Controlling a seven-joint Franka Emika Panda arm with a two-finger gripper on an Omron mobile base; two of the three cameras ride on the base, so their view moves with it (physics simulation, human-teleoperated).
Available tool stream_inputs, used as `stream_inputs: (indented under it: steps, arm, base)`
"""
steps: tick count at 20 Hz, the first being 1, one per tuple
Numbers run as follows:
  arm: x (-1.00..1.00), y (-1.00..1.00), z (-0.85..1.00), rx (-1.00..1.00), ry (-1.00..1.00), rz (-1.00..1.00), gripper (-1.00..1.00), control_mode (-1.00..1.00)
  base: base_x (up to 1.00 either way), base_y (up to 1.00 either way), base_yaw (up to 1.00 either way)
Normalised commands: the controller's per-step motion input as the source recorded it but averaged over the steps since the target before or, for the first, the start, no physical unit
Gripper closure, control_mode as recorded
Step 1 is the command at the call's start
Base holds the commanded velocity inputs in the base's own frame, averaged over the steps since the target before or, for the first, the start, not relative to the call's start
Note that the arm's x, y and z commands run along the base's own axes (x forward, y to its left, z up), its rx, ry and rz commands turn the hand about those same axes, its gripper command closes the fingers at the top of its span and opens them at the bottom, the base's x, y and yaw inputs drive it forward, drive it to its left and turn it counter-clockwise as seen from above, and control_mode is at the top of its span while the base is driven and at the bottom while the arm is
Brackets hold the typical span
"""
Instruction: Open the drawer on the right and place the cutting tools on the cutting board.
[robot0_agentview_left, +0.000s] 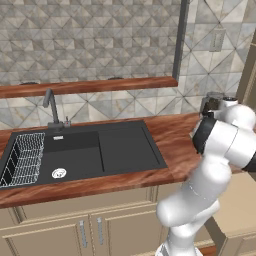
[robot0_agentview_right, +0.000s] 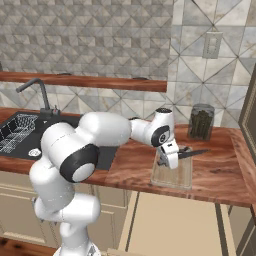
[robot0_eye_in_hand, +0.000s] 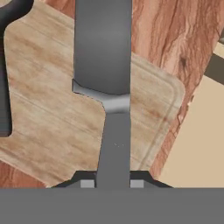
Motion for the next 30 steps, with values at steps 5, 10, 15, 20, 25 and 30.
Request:
stream_inputs:
  steps: [5,10,15,20,25,30]
  arm:
    - [0.18,-0.12,-0.35,0.02,0.03,-0.02,1.00,-1.00]
    - [0.07,-0.02,-0.40,0.02,0.00,0.00,1.00,-1.00]
    - [0.03,0.00,-0.28,0.01,0.00,0.00,1.00,-1.00]
    - [0.00,0.12,-0.13,0.00,-0.01,0.00,1.00,-1.00]
    - [0.00,0.21,-0.10,0.00,-0.01,0.00,1.00,-1.00]
    - [0.00,0.13,-0.17,0.00,0.00,0.00,1.00,-1.00]
  base:
    - [0.00,0.00,0.00]
    - [0.00,0.00,0.00]
    - [0.00,0.00,0.00]
    - [0.00,0.00,0.00]
    - [0.00,0.00,0.00]
    - [0.00,0.00,0.00]
